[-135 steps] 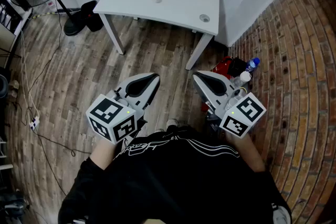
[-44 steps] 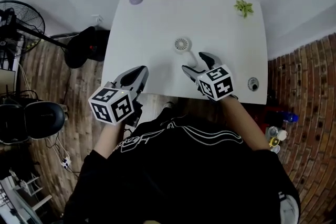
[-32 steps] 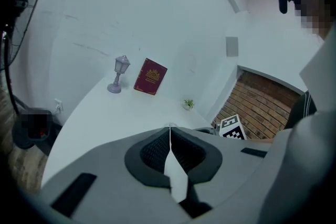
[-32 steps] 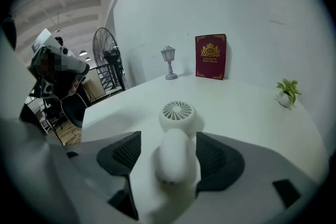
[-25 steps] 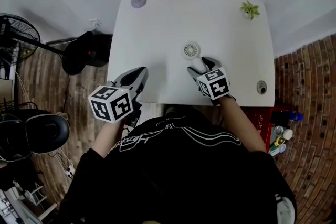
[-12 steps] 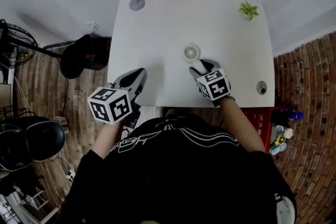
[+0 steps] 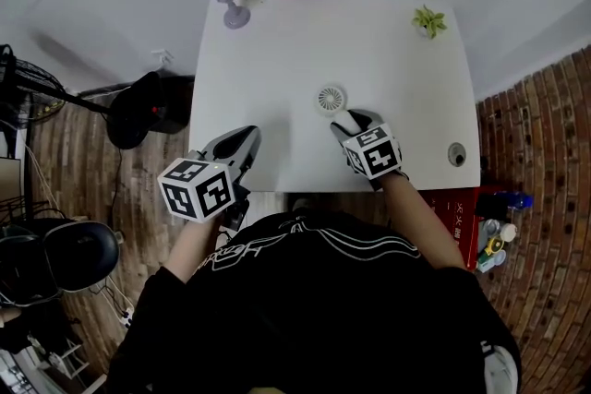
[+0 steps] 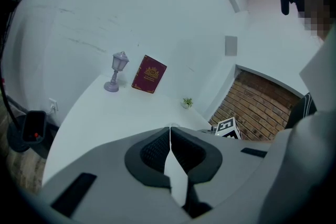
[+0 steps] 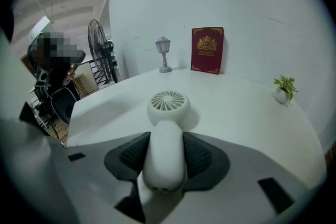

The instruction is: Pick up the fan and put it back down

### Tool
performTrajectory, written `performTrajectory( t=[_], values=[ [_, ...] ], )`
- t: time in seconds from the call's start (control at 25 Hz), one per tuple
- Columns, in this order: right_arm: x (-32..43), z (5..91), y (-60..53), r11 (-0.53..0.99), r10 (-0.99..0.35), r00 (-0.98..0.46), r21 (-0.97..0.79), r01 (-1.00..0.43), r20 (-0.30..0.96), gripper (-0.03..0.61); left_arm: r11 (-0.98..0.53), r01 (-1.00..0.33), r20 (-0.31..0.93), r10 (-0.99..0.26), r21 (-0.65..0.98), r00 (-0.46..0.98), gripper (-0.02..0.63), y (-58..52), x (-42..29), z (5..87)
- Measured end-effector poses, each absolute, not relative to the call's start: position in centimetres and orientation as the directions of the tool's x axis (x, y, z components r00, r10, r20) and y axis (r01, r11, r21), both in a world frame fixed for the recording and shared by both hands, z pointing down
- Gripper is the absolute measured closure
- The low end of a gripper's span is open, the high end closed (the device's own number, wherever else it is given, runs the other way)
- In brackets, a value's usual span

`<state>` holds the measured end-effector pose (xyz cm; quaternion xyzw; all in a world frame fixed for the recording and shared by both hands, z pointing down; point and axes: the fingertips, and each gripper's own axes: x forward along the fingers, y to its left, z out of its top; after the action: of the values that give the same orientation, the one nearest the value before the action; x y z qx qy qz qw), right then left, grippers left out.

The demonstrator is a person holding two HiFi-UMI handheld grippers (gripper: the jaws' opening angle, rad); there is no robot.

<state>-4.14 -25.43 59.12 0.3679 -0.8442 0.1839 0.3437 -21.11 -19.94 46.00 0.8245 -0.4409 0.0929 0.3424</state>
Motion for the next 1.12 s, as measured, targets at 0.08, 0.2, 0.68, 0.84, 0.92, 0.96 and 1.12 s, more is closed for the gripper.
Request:
performTrajectory(
  t=[0.08, 0.2, 0.68, 0.84, 0.92, 0.96, 1.12],
  values=[
    [-4.1, 58.8, -25.3, 0.652, -0.505, -0.497, -0.065, -0.755, 0.706, 0.388, -0.381, -0.790, 0.455, -0.661, 0.481, 0.596, 0.581, -19.8, -20.9, 45.9],
    [-4.1, 57.9, -25.1, 0.634, -0.520, -0.511, -0.091, -0.768, 0.685, 0.388, -0.391, -0.787, 0.452, -0.660, 0.477, 0.601, 0.581, -19.7, -20.6, 45.6],
    [-4.1, 48.4, -23.1, 0.621, -0.590, -0.624, -0.207, -0.756, 0.511, 0.388, -0.444, -0.760, 0.399, -0.661, 0.475, 0.636, 0.581, -19.3, -19.1, 43.1],
    [-3.8, 44.5, -22.1, 0.639, -0.616, -0.652, -0.204, -0.742, 0.443, 0.388, -0.464, -0.748, 0.375, -0.662, 0.475, 0.649, 0.581, -19.0, -18.4, 41.8],
    [-3.7, 42.8, -21.5, 0.647, -0.623, -0.667, -0.209, -0.733, 0.409, 0.388, -0.476, -0.742, 0.363, -0.662, 0.473, 0.656, 0.581, -18.8, -18.1, 41.0],
    [-3.7, 42.0, -21.3, 0.652, -0.625, -0.675, -0.213, -0.727, 0.391, 0.388, -0.482, -0.739, 0.356, -0.663, 0.470, 0.659, 0.581, -18.7, -17.9, 40.6],
    [-3.4, 38.8, -20.2, 0.673, -0.632, -0.705, -0.225, -0.705, 0.322, 0.388, -0.511, -0.731, 0.330, -0.666, 0.451, 0.669, 0.581, -18.1, -17.3, 38.9]
  ],
)
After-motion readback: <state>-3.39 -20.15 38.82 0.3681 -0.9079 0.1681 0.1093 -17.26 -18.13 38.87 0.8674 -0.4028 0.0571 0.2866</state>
